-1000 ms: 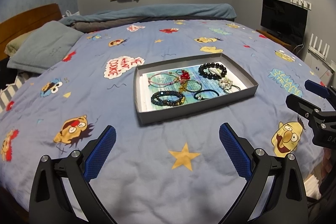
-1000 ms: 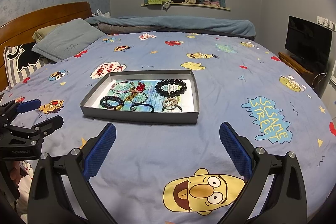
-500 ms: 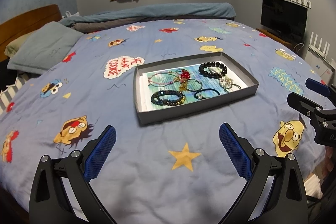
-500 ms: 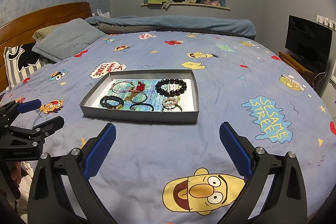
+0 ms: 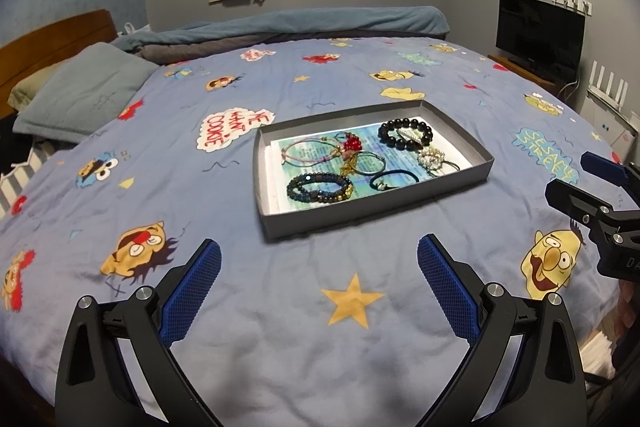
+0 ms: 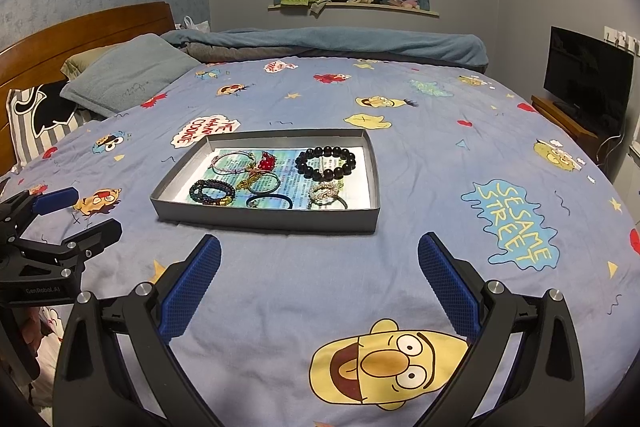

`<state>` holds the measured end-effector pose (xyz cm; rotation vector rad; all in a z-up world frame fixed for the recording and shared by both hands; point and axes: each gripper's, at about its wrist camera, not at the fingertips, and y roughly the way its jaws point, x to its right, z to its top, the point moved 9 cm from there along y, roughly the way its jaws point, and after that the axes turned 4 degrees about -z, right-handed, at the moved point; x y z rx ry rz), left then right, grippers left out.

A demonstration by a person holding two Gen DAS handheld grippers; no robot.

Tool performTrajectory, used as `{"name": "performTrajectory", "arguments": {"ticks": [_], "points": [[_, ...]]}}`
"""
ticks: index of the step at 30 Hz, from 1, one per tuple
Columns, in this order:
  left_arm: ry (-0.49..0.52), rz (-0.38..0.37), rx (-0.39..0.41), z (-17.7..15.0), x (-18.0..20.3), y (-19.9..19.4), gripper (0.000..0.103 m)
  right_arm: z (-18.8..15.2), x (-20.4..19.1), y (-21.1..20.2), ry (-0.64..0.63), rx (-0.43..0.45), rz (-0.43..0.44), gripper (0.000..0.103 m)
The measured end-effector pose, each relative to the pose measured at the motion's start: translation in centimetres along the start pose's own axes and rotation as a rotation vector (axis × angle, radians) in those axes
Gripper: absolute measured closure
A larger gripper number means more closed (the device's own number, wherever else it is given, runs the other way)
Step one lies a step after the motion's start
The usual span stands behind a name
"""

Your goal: Organize jewelry

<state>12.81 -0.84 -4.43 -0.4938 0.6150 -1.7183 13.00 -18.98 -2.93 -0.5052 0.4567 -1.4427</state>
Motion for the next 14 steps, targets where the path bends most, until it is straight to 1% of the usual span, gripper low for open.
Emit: {"name": "performTrajectory", "arguments": {"ticks": [6,14], "points": [[0.006,-0.009,-0.008,-0.2,0.1,0.4,0.005,-0.4,-0.1,0.3,0.003,-0.008,0.001,0.006],[-0.002,0.013,-0.047,-0.9,-0.4,1.6,0.005,-1.0,0.2,1.6,0.011,-0.035,-0.005,0.006]]}}
